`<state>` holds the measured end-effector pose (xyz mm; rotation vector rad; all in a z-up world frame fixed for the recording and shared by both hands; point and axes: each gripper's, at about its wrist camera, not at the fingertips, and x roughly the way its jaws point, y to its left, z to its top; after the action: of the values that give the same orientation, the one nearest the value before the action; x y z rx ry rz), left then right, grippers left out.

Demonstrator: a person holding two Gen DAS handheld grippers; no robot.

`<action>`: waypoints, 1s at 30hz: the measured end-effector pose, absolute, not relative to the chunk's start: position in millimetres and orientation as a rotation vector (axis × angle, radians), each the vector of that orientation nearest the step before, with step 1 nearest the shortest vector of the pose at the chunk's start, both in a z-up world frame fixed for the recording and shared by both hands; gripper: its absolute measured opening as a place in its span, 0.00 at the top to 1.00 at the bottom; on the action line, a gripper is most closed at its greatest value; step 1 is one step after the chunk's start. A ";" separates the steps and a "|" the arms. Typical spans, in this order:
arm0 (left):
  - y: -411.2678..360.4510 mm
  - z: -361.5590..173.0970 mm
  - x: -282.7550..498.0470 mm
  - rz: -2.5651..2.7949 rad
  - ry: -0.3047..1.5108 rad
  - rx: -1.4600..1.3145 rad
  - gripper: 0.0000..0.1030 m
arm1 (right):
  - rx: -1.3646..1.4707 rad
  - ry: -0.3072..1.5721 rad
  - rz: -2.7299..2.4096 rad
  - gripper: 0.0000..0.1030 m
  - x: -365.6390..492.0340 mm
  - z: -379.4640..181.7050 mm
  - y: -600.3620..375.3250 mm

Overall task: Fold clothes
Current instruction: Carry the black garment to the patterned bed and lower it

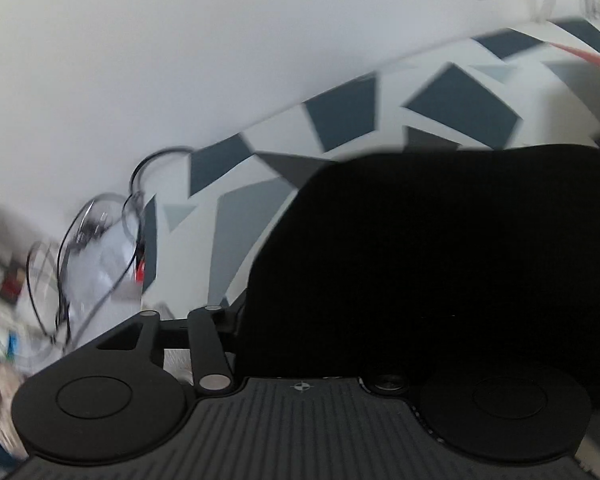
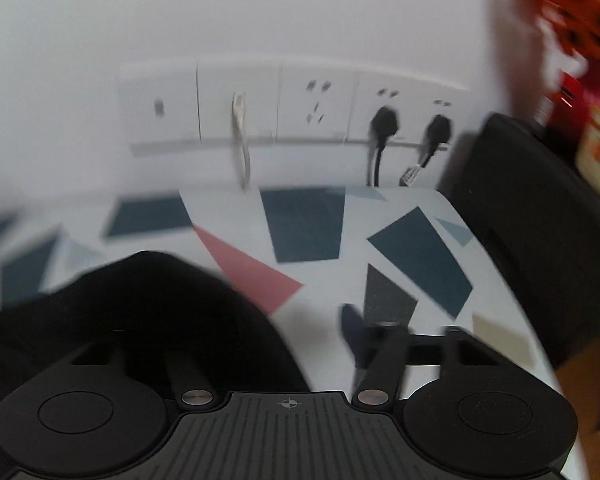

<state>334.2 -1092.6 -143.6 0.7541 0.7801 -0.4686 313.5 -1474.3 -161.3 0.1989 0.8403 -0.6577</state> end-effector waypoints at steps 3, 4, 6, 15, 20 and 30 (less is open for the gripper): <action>-1082.4 -119.7 324.2 -0.556 0.781 0.754 0.35 | 0.218 0.877 -0.612 0.36 313.0 -150.9 -1470.3; -1078.0 -110.8 320.5 -0.586 0.785 0.744 0.31 | 0.235 0.877 -0.596 0.35 309.5 -145.2 -1468.7; -1063.9 -98.3 308.7 -0.650 0.821 0.678 0.25 | 0.306 0.840 -0.537 0.23 293.1 -126.0 -1461.0; -1004.3 -119.8 233.6 -0.662 0.844 0.604 0.23 | 0.476 0.554 -0.522 0.19 180.3 -66.9 -1389.1; -970.6 -157.2 218.2 -0.596 0.902 0.600 0.17 | 0.428 0.518 -0.606 0.05 124.6 -92.0 -1331.6; -955.6 -183.3 221.6 -0.572 0.889 0.567 0.34 | 0.571 0.627 -0.717 0.52 157.7 -170.3 -1345.0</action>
<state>221.6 -955.6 -183.3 0.5673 0.8890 -0.5724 157.7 -1345.0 -170.3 0.5713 0.6274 -0.7170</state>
